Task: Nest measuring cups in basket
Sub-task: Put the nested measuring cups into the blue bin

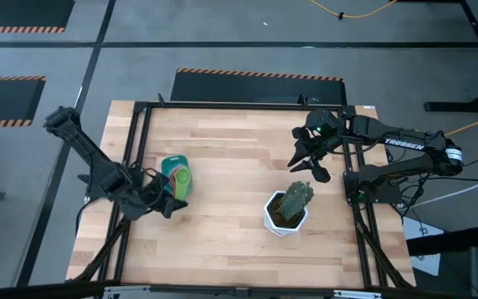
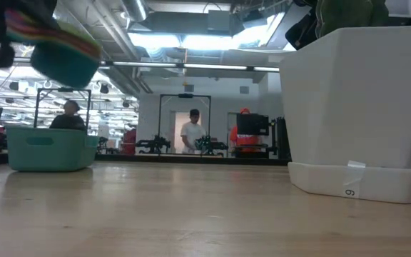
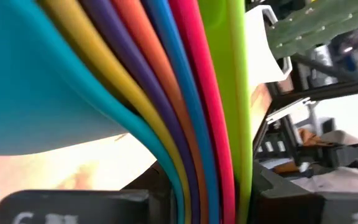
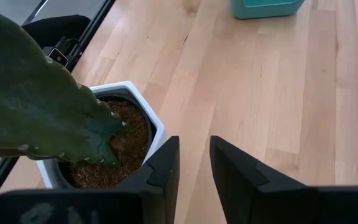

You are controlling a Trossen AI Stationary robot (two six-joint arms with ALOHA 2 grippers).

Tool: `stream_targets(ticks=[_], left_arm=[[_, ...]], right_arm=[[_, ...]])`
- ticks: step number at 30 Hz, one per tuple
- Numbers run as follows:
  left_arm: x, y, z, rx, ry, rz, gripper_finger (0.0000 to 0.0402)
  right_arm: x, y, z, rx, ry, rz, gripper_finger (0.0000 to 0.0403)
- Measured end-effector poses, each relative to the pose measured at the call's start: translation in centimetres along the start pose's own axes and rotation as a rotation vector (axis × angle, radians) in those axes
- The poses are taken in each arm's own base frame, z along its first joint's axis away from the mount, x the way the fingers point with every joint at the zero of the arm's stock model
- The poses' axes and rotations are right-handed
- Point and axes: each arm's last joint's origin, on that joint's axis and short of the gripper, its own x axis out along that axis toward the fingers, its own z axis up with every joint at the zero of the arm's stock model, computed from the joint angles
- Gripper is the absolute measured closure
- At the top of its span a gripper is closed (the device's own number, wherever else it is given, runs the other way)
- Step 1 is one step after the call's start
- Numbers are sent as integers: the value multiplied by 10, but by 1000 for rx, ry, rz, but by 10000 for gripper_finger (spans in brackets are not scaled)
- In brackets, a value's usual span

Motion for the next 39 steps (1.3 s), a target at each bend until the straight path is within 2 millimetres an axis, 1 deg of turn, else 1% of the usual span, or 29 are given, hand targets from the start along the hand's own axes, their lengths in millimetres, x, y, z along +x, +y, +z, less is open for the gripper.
stream_targets(ticks=[4, 8, 13, 17, 20, 23, 35, 39], left_arm=[[10, 23, -13, -39, -24, -74, 321], [17, 46, -21, -80, -54, -134, 321], [16, 69, -24, -148, -104, -225, 321], [15, 89, -24, -168, -136, -248, 321], [15, 99, -24, -200, -146, -279, 321], [15, 105, -23, -224, -148, -301, 321], [15, 104, -27, -289, -22, -312, 321], [15, 105, -27, -317, -12, -300, 315]], right_arm=[[0, 0, 0, 0, 0, 0, 308], [0, 0, 0, 0, 0, 0, 308], [0, 0, 0, 0, 0, 0, 308], [0, 0, 0, 0, 0, 0, 308], [0, 0, 0, 0, 0, 0, 308], [0, 0, 0, 0, 0, 0, 308], [0, 0, 0, 0, 0, 0, 308], [0, 0, 0, 0, 0, 0, 308]])
